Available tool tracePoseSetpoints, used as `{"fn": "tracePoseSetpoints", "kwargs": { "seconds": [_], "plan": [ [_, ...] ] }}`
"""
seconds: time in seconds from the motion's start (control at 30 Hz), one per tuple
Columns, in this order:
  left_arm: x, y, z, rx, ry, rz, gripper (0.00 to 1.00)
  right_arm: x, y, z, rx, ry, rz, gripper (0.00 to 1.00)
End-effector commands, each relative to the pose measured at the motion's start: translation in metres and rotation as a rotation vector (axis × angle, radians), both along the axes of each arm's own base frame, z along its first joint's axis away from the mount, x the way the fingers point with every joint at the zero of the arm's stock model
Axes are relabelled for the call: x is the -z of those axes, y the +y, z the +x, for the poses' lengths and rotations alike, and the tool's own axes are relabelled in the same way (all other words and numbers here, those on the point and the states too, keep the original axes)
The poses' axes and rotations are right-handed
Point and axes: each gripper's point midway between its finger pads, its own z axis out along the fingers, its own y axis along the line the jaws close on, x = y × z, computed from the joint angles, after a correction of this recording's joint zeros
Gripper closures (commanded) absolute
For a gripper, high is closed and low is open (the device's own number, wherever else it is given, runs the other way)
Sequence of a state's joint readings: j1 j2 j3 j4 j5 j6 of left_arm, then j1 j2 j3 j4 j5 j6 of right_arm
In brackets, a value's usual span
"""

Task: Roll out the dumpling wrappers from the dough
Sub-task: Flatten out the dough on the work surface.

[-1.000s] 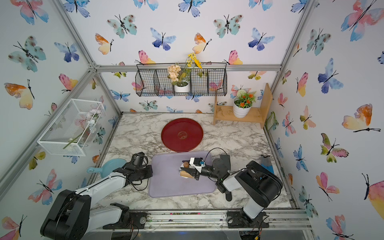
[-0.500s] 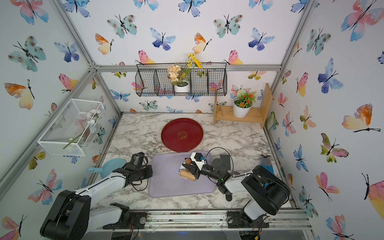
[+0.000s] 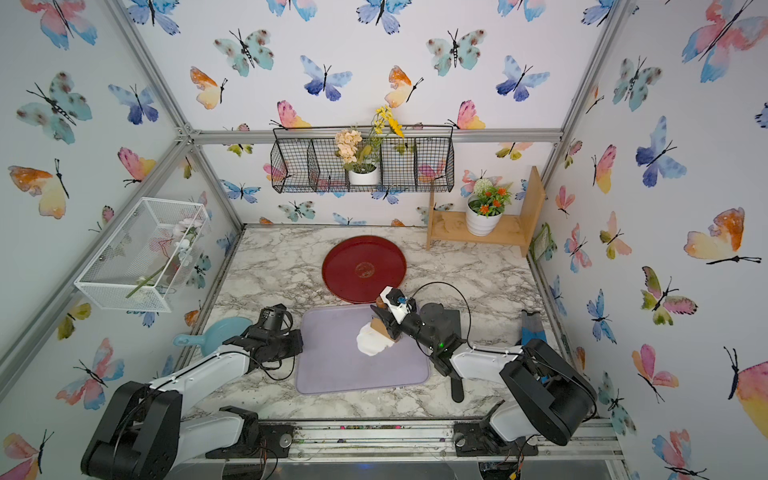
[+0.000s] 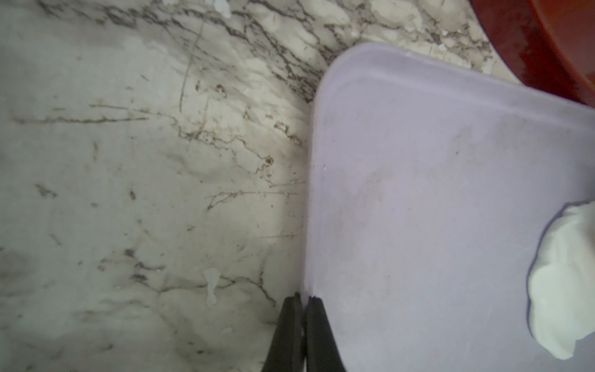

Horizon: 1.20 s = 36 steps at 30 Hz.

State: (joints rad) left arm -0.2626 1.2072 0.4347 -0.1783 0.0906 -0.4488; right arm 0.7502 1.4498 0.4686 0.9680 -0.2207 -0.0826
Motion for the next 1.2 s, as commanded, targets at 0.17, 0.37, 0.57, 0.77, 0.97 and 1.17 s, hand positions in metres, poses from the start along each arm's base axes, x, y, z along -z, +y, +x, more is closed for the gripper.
{"fn": "tracePoseSetpoints", "kwargs": {
  "seconds": [0.17,0.37,0.57,0.77,0.97,1.17],
  "plan": [
    [-0.005,0.002,0.006,-0.029,-0.017,-0.014,1.00,0.009,-0.011,-0.004,0.006,-0.046,-0.004,0.98],
    [-0.006,0.002,0.006,-0.029,-0.018,-0.014,1.00,0.047,-0.007,-0.035,-0.138,0.048,-0.071,0.98],
    [-0.006,0.002,0.008,-0.030,-0.020,-0.015,1.00,0.075,-0.019,-0.061,-0.174,0.199,-0.051,0.99],
    [-0.005,0.002,0.009,-0.027,-0.015,-0.014,1.00,0.097,-0.028,-0.069,-0.148,0.301,-0.064,0.99],
    [-0.006,0.002,0.010,-0.029,-0.019,-0.014,1.00,0.103,-0.024,-0.078,-0.192,0.338,-0.083,0.99],
    [-0.006,0.003,0.010,-0.031,-0.021,-0.014,1.00,0.108,-0.020,-0.083,-0.222,0.364,-0.111,0.99]
  ]
}}
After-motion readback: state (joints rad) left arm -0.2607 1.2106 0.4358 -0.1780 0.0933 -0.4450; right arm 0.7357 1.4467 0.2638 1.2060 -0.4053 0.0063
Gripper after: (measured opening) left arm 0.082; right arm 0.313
